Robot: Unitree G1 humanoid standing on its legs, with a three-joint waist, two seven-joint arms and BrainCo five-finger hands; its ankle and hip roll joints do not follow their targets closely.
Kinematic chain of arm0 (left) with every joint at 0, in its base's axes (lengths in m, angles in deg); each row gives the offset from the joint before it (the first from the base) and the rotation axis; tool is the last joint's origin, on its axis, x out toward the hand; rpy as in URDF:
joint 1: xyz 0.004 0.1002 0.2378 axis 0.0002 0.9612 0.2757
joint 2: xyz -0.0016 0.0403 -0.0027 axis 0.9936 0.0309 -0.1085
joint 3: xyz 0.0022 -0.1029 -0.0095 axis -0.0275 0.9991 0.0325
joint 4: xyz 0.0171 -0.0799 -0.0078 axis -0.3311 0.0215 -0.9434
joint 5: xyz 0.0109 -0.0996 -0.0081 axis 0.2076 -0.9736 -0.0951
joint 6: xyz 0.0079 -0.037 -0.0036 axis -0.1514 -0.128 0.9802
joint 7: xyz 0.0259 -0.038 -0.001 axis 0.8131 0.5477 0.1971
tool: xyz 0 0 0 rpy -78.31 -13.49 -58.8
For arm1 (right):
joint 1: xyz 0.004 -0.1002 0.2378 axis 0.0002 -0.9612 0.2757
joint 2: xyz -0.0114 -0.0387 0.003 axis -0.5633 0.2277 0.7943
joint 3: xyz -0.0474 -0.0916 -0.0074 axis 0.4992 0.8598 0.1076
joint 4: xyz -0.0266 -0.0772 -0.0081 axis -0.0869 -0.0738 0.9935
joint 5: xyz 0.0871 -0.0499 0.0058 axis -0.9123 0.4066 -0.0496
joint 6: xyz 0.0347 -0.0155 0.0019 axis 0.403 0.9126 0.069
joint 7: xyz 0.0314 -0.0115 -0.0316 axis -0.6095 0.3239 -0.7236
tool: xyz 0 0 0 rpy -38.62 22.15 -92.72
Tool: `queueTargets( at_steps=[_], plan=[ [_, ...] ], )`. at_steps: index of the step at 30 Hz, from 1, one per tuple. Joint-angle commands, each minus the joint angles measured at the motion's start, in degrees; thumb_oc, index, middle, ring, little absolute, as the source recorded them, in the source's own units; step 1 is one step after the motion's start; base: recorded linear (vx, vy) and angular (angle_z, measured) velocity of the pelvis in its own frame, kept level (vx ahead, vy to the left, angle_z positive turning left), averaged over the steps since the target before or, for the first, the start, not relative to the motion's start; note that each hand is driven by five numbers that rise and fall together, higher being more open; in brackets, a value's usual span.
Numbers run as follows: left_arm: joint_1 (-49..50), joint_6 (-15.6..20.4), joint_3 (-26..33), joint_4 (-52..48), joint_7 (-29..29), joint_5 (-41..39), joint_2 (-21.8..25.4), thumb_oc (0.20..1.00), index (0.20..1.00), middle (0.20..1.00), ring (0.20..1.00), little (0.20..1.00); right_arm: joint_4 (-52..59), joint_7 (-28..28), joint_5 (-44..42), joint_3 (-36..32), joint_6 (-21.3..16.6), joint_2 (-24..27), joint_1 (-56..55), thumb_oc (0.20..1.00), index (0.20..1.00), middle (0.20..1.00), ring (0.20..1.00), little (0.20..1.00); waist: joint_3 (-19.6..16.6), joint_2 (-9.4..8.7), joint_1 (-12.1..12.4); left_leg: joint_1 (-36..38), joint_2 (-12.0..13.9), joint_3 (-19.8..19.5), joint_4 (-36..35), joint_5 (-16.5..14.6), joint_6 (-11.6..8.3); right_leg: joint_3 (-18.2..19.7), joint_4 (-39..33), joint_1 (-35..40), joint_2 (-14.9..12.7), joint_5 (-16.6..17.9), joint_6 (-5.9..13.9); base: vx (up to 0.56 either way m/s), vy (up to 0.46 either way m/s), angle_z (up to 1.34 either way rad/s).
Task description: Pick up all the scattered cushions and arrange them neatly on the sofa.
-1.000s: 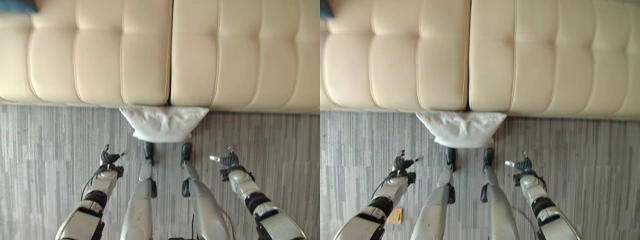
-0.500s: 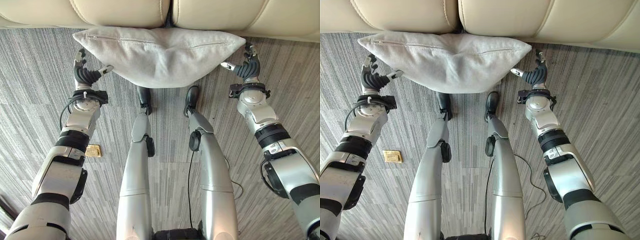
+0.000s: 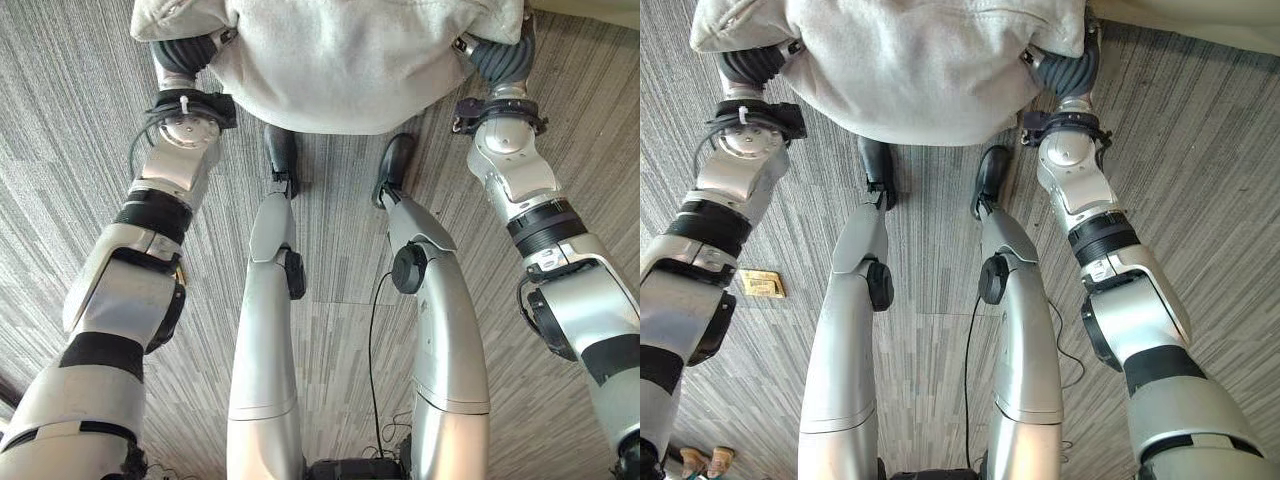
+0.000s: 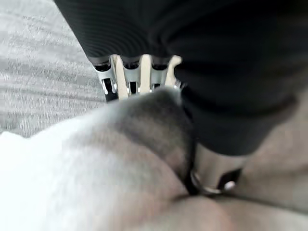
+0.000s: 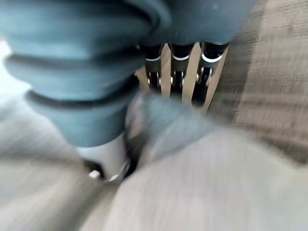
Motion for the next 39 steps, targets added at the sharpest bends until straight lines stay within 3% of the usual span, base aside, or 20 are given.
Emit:
queueTargets(
  at_steps=[1,3,5,9,14,19,23,25,26,30,33,39],
  plan=[
    [5.4,2.7,-0.6,-2.3,-8.9,-11.4,-10.1,0.2,0.2,0.2,0.2,0.2,1.3,-4.1,-2.1,4.9,-1.7,-8.6,-1.8,0.2,0.2,0.2,0.2,0.2,-6.4,0.91,-1.2,1.0,-0.5,0.8,8.3,-12.6,1.32,4.0,0.1,3.3,0.4,-6.7,8.65,0.01,0.032,0.03],
    [6.6,2.9,0.0,-2.9,-9.7,-14.6,-13.1,0.2,0.2,0.2,0.2,0.2,1.7,-4.0,-3.3,3.4,-2.5,-9.8,-2.9,0.2,0.2,0.2,0.2,0.2,-6.8,0.99,-1.3,1.3,-0.6,1.1,8.1,-12.7,1.45,3.9,-0.1,3.6,0.5,-6.8,8.57,0.01,0.016,0.0],
    [10.0,3.5,1.8,-7.1,-12.3,-21.5,-20.8,0.2,0.2,0.2,0.2,0.2,5.2,-4.7,-8.9,-1.7,-7.1,-14.3,-7.7,0.2,0.2,0.2,0.2,0.2,-8.5,0.95,-2.0,3.6,-0.9,1.5,5.8,-12.9,1.89,4.2,-1.9,5.3,1.5,-6.8,8.25,-0.01,0.046,-0.03],
    [13.5,3.9,2.2,-12.5,-14.4,-22.1,-22.9,0.2,0.2,0.2,0.2,0.2,9.3,-6.7,-11.3,-2.9,-9.1,-15.6,-12.3,0.2,0.2,0.2,0.2,0.2,-9.6,0.8,-2.7,8.1,-1.0,1.7,2.3,-12.8,2.08,4.3,-4.6,8.8,2.4,-5.8,8.3,-0.03,0.045,-0.1],
    [20.6,4.9,3.1,-22.0,-15.3,-19.7,-23.1,0.2,0.2,0.2,0.2,0.2,19.4,-8.5,-10.2,-3.3,-10.4,-15.3,-20.4,0.2,0.2,0.2,0.2,0.2,-9.9,0.48,-3.3,16.6,-1.1,2.1,-3.3,-11.7,1.61,4.5,-8.4,15.6,3.0,-4.1,8.73,-0.04,0.041,-0.13],
    [28.9,5.0,3.6,-32.2,-14.9,-11.5,-20.0,0.2,0.2,0.2,0.2,0.2,29.2,-11.2,-6.7,-3.4,-10.1,-12.8,-32.5,0.2,0.2,0.2,0.2,0.2,-11.2,0.79,-3.8,26.5,-1.6,2.1,-9.7,-10.5,0.53,4.7,-14.3,24.4,2.4,-2.0,9.26,-0.01,-0.006,-0.11],
    [36.2,4.9,3.4,-38.3,-14.3,-5.2,-18.5,0.2,0.2,0.2,0.2,0.2,34.3,-13.5,-4.9,-3.0,-8.9,-11.5,-42.8,0.2,0.2,0.2,0.2,0.2,-12.9,0.71,-4.0,37.8,-2.3,1.9,-15.8,-9.1,-0.34,4.4,-20.1,34.4,2.7,0.0,9.63,-0.04,-0.003,-0.05],
    [39.4,4.9,3.1,-39.7,-14.8,-3.8,-18.2,0.2,0.2,0.2,0.2,0.2,36.2,-14.2,-3.2,-2.6,-8.6,-10.9,-46.3,0.2,0.2,0.2,0.2,0.2,-13.5,0.46,-4.2,42.7,-2.4,2.6,-18.3,-6.7,-0.44,4.0,-23.1,39.2,2.7,2.2,9.25,-0.05,-0.038,-0.18],
    [42.7,4.9,2.8,-40.7,-15.2,-3.3,-18.0,0.2,0.2,0.2,0.2,0.2,38.0,-14.8,-1.0,-3.0,-7.7,-10.0,-49.8,0.2,0.2,0.2,0.2,0.2,-14.7,0.46,-4.2,48.6,-2.2,2.3,-20.9,-6.1,-0.5,3.7,-26.2,45.1,2.8,2.8,9.23,0.08,-0.055,-0.18],
    [48.0,5.2,2.4,-43.0,-15.9,-4.4,-17.8,0.2,0.2,0.2,0.2,0.2,40.3,-15.4,0.4,-3.1,-7.1,-9.8,-54.3,0.2,0.2,0.2,0.2,0.2,-15.9,0.58,-3.9,57.6,-1.8,2.6,-25.3,-5.1,-0.87,3.7,-31.1,54.5,3.2,3.5,9.38,0.09,-0.055,-0.15],
    [55.9,4.6,2.6,-43.3,-17.0,-9.6,-18.9,0.2,0.2,0.2,0.2,0.2,41.5,-16.5,0.9,-3.7,-5.7,-9.3,-59.3,0.2,0.2,0.2,0.2,0.2,-19.1,0.53,-3.6,67.7,-0.6,3.6,-29.1,-4.6,-1.52,3.9,-35.6,65.6,3.7,3.1,9.15,0.19,-0.099,-0.09],
    [62.5,3.2,3.7,-44.8,-18.6,-12.4,-18.1,0.2,0.2,0.2,0.2,0.2,43.1,-19.0,0.1,-3.8,-3.4,-7.9,-64.7,0.2,0.2,0.2,0.2,0.2,-23.0,0.68,-4.0,75.7,0.6,4.2,-30.9,-4.8,-2.08,4.6,-38.0,73.7,5.1,1.7,8.99,0.11,-0.1,-0.05]
  ],
)
